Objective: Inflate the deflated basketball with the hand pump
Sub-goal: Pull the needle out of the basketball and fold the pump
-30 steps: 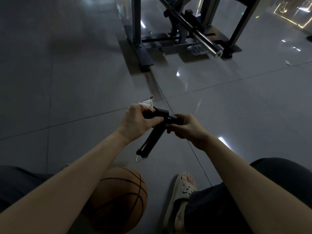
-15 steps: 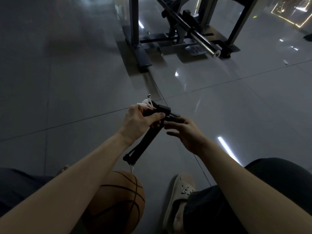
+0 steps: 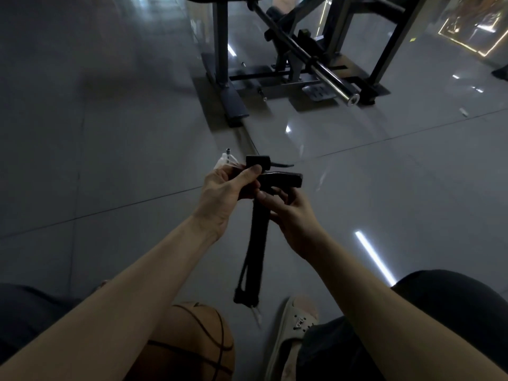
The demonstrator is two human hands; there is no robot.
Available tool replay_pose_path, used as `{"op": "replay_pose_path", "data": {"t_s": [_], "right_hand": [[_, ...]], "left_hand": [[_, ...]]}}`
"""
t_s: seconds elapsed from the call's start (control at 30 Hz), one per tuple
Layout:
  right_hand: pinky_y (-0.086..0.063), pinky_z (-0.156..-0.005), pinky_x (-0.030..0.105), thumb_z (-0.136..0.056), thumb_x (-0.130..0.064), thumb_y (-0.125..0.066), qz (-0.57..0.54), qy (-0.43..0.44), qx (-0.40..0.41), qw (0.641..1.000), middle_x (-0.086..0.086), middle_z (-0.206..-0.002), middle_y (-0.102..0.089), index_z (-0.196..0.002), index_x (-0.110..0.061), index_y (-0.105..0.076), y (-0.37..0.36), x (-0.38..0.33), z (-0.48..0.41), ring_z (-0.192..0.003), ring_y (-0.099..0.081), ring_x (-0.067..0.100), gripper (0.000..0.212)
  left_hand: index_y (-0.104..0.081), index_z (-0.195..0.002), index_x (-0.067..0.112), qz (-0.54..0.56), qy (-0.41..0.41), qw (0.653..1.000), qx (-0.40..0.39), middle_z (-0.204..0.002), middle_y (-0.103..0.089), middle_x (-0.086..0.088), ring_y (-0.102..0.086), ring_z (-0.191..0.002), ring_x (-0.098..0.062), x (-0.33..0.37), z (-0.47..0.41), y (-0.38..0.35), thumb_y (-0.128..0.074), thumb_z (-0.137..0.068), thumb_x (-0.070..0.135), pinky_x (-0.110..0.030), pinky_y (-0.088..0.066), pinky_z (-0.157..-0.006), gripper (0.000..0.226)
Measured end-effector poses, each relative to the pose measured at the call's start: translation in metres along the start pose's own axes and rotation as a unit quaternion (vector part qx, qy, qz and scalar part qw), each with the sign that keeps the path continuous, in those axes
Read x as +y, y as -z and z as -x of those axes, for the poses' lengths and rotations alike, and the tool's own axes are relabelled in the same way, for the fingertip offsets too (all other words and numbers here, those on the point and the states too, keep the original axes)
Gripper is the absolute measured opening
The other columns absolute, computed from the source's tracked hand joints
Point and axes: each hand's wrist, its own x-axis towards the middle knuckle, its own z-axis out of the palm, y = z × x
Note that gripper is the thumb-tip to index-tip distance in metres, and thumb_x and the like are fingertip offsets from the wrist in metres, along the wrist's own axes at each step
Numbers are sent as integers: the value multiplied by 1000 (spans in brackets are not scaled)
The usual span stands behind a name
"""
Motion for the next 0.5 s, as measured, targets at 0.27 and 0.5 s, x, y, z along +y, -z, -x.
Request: {"op": "replay_pose_path", "data": {"t_s": [0.27,0.5], "right_hand": [[-50,-87,30,-93,-17,-65,77,16,-17,997,5,-103,-69,-122,-11,-61,2,-3,-5,-100,-65,19,30],[-52,-86,30,-98,-19,-58,151,26,-53,987,-12,-98,-68,-117,-10,-61,-3,-3,-1,-96,-64,8,21]], "left_hand": [[-68,-74,38,-363,-177,912,76,-76,-60,16,-56,-76,-1,7,-10,11,-76,-85,41,-15,-41,-68,14],[-76,-83,11,-327,-151,929,-85,-66,-65,-6,-57,-64,-18,-6,-13,18,-64,-97,34,-38,-48,-67,30]]}}
